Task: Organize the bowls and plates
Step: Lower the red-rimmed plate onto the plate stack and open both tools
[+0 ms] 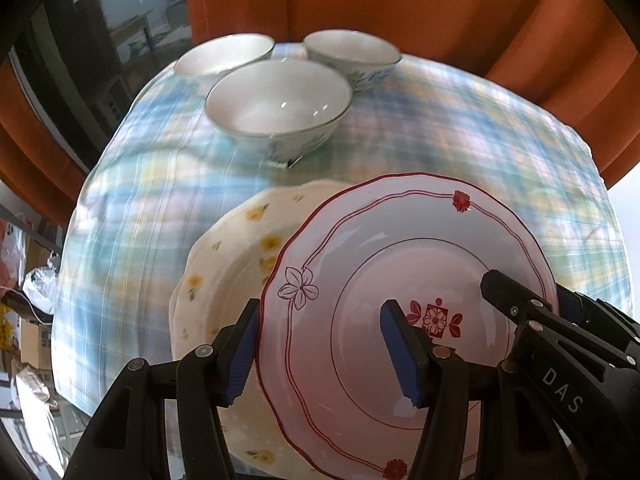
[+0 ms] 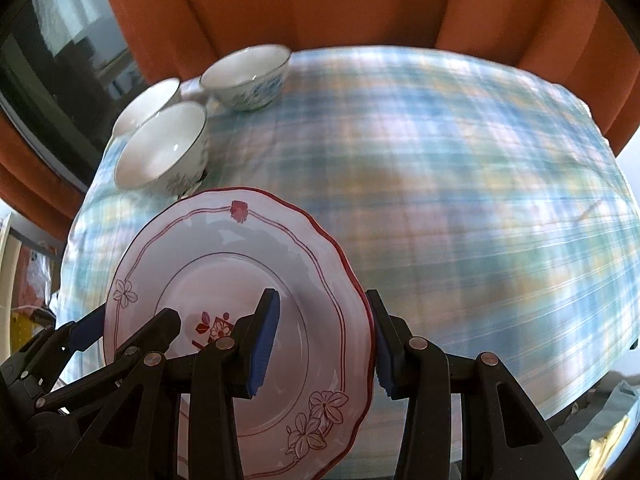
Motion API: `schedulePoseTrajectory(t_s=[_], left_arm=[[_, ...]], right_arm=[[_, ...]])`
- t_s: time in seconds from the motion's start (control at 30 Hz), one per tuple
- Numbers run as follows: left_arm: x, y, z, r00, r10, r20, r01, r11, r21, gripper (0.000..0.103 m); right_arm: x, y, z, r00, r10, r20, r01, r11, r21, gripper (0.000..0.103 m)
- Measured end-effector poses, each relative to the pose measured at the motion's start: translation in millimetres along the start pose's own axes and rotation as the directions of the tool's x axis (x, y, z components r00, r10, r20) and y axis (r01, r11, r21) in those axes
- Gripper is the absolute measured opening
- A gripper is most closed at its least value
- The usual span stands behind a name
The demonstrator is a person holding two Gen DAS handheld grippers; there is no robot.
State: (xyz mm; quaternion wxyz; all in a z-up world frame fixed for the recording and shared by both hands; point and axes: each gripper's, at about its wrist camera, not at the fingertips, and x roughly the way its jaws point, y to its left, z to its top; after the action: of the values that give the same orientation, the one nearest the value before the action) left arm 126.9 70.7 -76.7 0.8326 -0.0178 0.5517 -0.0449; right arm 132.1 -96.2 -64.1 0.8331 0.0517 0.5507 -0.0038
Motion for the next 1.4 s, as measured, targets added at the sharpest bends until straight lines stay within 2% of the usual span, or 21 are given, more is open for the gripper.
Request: schedulePoseTrajectory(t_s=[0.27, 0.57, 0.77, 0.83, 0.9, 0.93, 1.17, 1.4], left_arm=[[13, 18, -9, 0.999, -0.016, -0.033, 0.015, 1.000, -0.026, 0.060], [20, 28, -11, 0.999, -0.018, -0.050, 0.015, 0.998, -0.057, 0.059], [20, 31, -12, 0.998, -0.036, -0.053, 0.033, 0.998, -0.059, 0.059], [20, 31, -12, 0.998, -0.038, -0.051, 0.035, 0.998, -0.059, 0.060], [20, 31, -11, 0.998, -0.039, -0.050, 0.036, 0.998, -0.058, 0.060], [20, 31, -11, 0.998, -0.040, -0.051, 0.037, 0.998, -0.058, 0.060], [11, 35, -9, 0.998, -0.036, -0.046, 0.033, 0.997, -0.063, 0.062], [6, 46, -5, 1.000, 0.013, -0.027, -0.015, 0.997, -0.070, 0.063]], right_arm=[[18, 18, -6, 0.998, -0.022, -0.060, 0.020, 0.999, -0.037, 0.047], [26, 35, -5, 0.997, -0.062, -0.054, 0.056, 0.993, -0.102, 0.047], [26, 32, -5, 0.997, -0.031, -0.075, 0.024, 0.996, -0.088, 0.047], [21, 27, -5, 0.997, -0.050, -0.054, 0.047, 0.997, -0.064, 0.044], [18, 23, -6, 0.998, -0.035, -0.050, 0.032, 0.998, -0.055, 0.030], [19, 23, -5, 0.998, -0.008, -0.056, 0.005, 0.999, -0.050, 0.030], [17, 30, -5, 0.998, -0.030, -0.053, 0.027, 0.998, -0.051, 0.031], [22, 40, -4, 0.999, 0.002, -0.050, -0.004, 0.999, -0.048, 0.031]])
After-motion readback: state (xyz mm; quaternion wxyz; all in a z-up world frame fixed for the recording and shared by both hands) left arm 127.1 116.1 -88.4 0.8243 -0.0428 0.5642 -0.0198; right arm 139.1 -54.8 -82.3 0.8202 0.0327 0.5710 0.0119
